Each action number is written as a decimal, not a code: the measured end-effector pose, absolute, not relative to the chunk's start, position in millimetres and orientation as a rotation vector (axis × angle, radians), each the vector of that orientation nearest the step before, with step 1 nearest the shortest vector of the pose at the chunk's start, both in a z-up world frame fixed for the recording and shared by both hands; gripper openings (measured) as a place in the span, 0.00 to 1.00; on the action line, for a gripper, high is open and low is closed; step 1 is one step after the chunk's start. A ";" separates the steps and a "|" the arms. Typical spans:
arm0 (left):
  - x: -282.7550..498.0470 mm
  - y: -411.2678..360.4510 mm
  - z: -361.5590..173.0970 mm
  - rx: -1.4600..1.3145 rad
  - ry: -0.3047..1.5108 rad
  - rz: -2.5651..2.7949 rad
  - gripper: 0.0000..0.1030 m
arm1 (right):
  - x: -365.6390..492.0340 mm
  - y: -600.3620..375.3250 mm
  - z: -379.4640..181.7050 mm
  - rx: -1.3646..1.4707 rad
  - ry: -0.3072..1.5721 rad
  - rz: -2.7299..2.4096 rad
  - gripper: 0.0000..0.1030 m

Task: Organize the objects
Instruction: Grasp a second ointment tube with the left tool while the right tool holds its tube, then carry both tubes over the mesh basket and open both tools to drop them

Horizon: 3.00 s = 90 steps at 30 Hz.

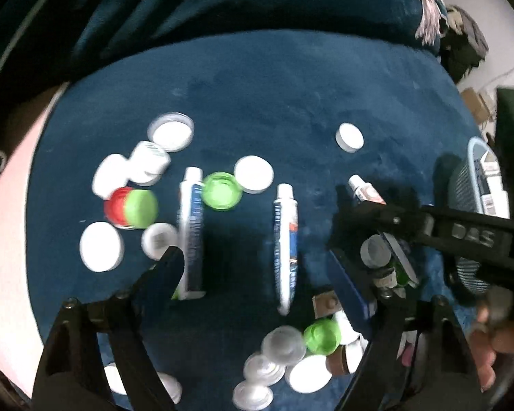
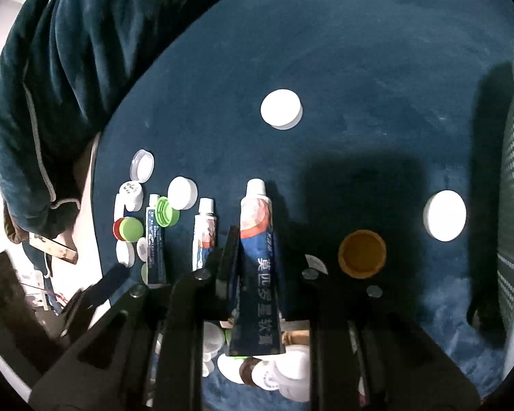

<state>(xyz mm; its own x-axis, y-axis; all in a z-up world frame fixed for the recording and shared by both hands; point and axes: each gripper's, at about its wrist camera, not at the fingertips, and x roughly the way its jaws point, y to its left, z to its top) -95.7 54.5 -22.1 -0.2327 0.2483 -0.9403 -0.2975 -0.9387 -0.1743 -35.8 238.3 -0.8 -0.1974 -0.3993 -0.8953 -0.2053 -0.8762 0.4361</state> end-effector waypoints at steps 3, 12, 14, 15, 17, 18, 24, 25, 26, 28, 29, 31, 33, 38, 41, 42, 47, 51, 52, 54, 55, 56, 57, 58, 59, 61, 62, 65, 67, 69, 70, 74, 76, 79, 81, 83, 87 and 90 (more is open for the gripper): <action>-96.9 66.0 -32.9 -1.703 0.079 2.198 0.77 | -28.9 238.6 6.7 1.894 -0.697 -2.219 0.18; -104.4 70.3 -53.9 -1.753 -0.008 2.122 0.22 | -23.9 218.6 8.0 1.873 -0.645 -2.185 0.18; -107.1 63.0 -46.3 -1.743 -0.070 2.113 0.16 | -21.6 219.0 11.5 1.862 -0.647 -2.188 0.18; -107.6 58.0 -39.3 -1.726 -0.101 2.124 0.16 | -20.2 221.5 14.2 1.857 -0.650 -2.194 0.18; -107.4 52.1 -27.9 -1.698 -0.135 2.137 0.16 | -17.2 226.2 21.3 1.837 -0.672 -2.205 0.18; -106.5 49.7 -21.3 -1.684 -0.149 2.140 0.16 | -15.3 228.1 25.5 1.825 -0.682 -2.211 0.18; -96.7 50.1 3.6 -1.618 -0.190 2.154 0.15 | 2.2 238.8 48.1 1.765 -0.743 -2.238 0.18; -94.9 48.0 6.2 -1.611 -0.196 2.151 0.15 | 5.8 240.1 50.9 1.757 -0.765 -2.241 0.18; -93.0 47.7 8.7 -1.605 -0.195 2.151 0.15 | 9.4 243.7 54.0 1.751 -0.783 -2.240 0.18; -87.1 47.1 11.9 -1.602 -0.158 2.157 0.15 | 17.1 247.8 56.3 1.744 -0.806 -2.245 0.18; -87.9 49.7 10.2 -1.609 -0.134 2.154 0.16 | 19.6 248.5 55.5 1.746 -0.806 -2.249 0.18; -86.9 49.8 5.9 -1.637 -0.105 2.160 0.18 | 23.8 249.7 50.6 1.762 -0.818 -2.248 0.18; -88.1 47.9 -4.7 -1.667 -0.125 2.172 0.26 | 25.8 253.7 49.0 1.771 -0.837 -2.241 0.18; -100.5 45.4 -18.7 -1.695 -0.262 2.178 0.42 | 22.9 256.3 52.4 1.743 -0.867 -2.242 0.18; -111.0 52.1 -28.6 -1.720 -0.319 2.204 0.45 | 17.1 254.4 50.1 1.738 -0.887 -2.220 0.18; -115.8 54.0 -34.9 -1.743 -0.331 2.209 0.45 | 15.5 253.4 49.5 1.734 -0.893 -2.212 0.18; -129.6 66.0 -61.3 -1.859 -0.265 2.251 0.42 | 9.1 246.0 54.3 1.702 -0.876 -2.197 0.18; -125.6 61.8 -55.9 -1.846 -0.257 2.275 0.20 | 8.3 249.1 53.5 1.711 -0.865 -2.206 0.18; -124.6 59.3 -53.3 -1.836 -0.282 2.267 0.17 | 8.9 250.2 52.7 1.715 -0.871 -2.206 0.18; -120.6 51.5 -46.2 -1.813 -0.346 2.248 0.17 | 9.4 252.8 52.8 1.715 -0.886 -2.213 0.18; -118.3 49.2 -43.1 -1.807 -0.363 2.243 0.17 | 10.5 254.0 54.2 1.710 -0.888 -2.214 0.18; -115.4 47.4 -39.4 -1.800 -0.373 2.237 0.17 | 11.3 253.3 55.8 1.705 -0.890 -2.216 0.18; -110.5 45.6 -32.5 -1.782 -0.382 2.233 0.17 | 12.9 253.4 58.0 1.697 -0.894 -2.219 0.18; -105.8 45.7 -27.1 -1.768 -0.386 2.233 0.17 | 14.3 254.8 60.2 1.690 -0.898 -2.223 0.18; -102.1 45.3 -21.5 -1.753 -0.390 2.232 0.17 | 16.2 255.8 62.4 1.684 -0.905 -2.238 0.18; -92.2 47.4 -6.0 -1.713 -0.394 2.230 0.17 | 21.5 258.9 67.5 1.668 -0.922 -2.245 0.18; -90.1 46.1 1.7 -1.694 -0.394 2.230 0.17 | 25.5 261.6 71.0 1.659 -0.933 -2.251 0.18; -76.9 60.1 33.9 -1.607 -0.377 2.212 0.17 | 37.3 274.0 84.8 1.613 -0.991 -2.277 0.18; -67.5 75.0 56.3 -1.536 -0.359 2.194 0.17 | 45.7 286.7 99.7 1.553 -1.027 -2.316 0.18; -60.8 93.5 76.3 -1.469 -0.341 2.159 0.17 | 57.2 301.6 112.4 1.506 -1.051 -2.366 0.18; -57.0 102.8 83.0 -1.446 -0.330 2.142 0.17 | 66.4 313.0 120.9 1.476 -1.059 -2.405 0.18; -40.5 149.8 106.0 -1.369 -0.286 2.040 0.17 | 93.6 351.4 138.8 1.429 -1.067 -2.542 0.18; -30.3 177.8 110.1 -1.341 -0.249 1.974 0.17 | 106.7 374.5 143.6 1.423 -1.078 -2.625 0.18; -14.1 215.2 114.4 -1.310 -0.195 1.916 0.17 | 120.1 407.5 143.7 1.423 -1.149 -2.722 0.18; -6.7 236.6 112.8 -1.307 -0.176 1.882 0.17 | 123.6 422.5 143.2 1.430 -1.170 -2.771 0.18; -0.6 258.5 109.3 -1.316 -0.163 1.839 0.17 | 126.1 435.6 143.6 1.463 -1.135 -2.852 0.18; 7.7 292.7 100.5 -1.315 -0.154 1.784 0.17 | 121.7 446.4 138.8 1.548 -1.062 -2.930 0.21; 6.3 294.5 95.6 -1.329 -0.143 1.799 0.50 | 120.0 453.0 132.0 1.621 -1.043 -2.964 0.29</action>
<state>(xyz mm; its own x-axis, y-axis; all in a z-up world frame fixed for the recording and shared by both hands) 6.3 294.5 95.6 -0.0513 0.6904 -0.7216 -0.5674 -0.6148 -0.5478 120.0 453.0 132.0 -0.5189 0.0618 -0.8526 -0.5821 -0.7560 0.2995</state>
